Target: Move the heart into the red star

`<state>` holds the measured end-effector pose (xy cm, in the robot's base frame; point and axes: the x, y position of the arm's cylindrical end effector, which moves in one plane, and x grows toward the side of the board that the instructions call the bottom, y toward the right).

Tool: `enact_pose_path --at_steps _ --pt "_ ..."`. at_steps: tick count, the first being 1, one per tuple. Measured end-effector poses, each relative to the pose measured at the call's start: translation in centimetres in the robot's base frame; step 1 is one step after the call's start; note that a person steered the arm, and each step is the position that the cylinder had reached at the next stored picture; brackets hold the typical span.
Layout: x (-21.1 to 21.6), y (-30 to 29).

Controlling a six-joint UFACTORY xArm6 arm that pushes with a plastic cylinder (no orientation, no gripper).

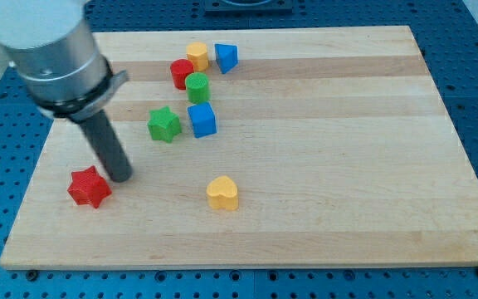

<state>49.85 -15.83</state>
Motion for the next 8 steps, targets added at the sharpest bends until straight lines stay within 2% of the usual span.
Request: enact_pose_path --at_steps 1,2,3,4,6,8 --pt "-1.7 6.1" --pt "-2.5 16.1" --pt "-2.5 16.9" --pt "1.4 18.2" --pt "3.0 18.3" --pt "3.9 11.1"
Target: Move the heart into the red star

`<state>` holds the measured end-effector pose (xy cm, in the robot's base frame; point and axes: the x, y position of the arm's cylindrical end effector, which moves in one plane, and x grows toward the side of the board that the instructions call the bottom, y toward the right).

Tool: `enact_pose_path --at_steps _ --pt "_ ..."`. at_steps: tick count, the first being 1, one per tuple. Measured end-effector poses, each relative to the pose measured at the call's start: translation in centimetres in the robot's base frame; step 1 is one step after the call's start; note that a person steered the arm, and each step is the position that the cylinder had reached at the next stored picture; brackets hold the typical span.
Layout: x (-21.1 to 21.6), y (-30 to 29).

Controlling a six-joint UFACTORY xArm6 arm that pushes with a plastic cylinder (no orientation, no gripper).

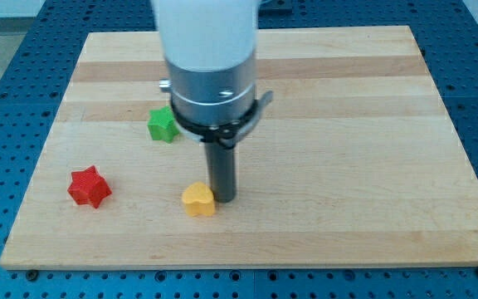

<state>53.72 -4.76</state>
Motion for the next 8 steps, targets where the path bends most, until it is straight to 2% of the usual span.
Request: enact_pose_path --at_steps 1,5,6,8 --pt "0.2 -2.0" --pt "0.8 -1.5" --pt "2.9 -1.5" --pt "3.2 -1.9"
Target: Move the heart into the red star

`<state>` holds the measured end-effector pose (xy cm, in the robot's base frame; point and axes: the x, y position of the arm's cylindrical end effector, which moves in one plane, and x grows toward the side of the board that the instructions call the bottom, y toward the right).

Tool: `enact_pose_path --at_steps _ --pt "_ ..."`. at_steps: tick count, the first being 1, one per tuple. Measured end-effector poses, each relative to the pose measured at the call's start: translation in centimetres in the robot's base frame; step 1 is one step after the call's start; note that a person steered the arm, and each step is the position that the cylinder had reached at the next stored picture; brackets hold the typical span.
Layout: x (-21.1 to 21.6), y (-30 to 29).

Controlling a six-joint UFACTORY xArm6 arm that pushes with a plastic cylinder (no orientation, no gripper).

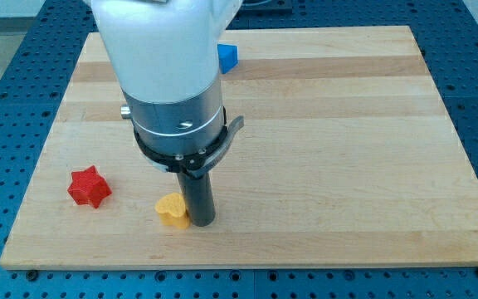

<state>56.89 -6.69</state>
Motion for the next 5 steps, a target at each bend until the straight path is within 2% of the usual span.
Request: enact_pose_path --at_steps 3,4,5 --pt "0.1 -8.8" --pt "0.1 -8.9" --pt "-1.9 -3.5"
